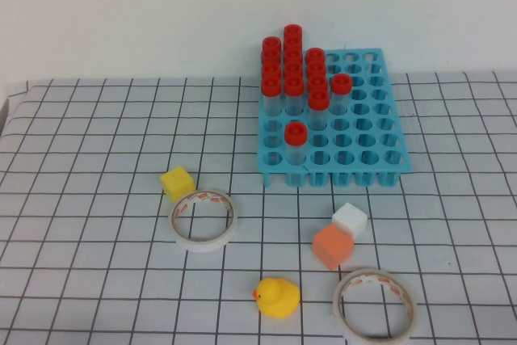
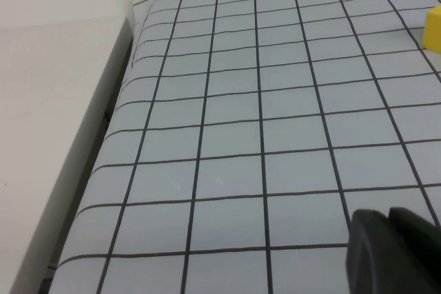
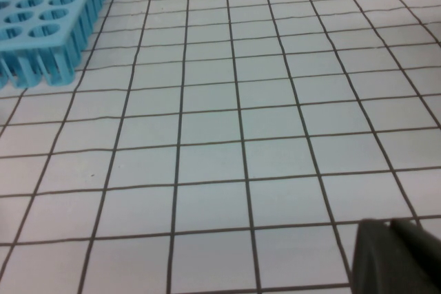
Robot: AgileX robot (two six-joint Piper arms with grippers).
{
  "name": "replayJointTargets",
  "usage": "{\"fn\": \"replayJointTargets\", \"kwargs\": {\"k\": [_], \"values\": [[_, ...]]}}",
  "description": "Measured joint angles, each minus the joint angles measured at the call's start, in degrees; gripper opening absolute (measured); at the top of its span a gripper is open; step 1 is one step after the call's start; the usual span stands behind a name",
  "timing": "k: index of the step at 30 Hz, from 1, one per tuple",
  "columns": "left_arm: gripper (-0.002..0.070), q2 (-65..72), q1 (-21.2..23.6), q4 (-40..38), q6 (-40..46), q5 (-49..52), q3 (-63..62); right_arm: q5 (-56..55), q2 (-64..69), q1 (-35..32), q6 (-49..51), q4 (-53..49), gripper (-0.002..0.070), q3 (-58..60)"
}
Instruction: Place the test tubes
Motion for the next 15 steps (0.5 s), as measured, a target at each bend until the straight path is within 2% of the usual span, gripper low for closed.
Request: {"fn": "replayJointTargets", "kwargs": {"k": [15], "values": [[-0.0001,0.0,0.0,-0.1,1.0,0.4,-0.1,0.0,0.0,0.0,0.0,0.0,-0.0001,0.0]]}}
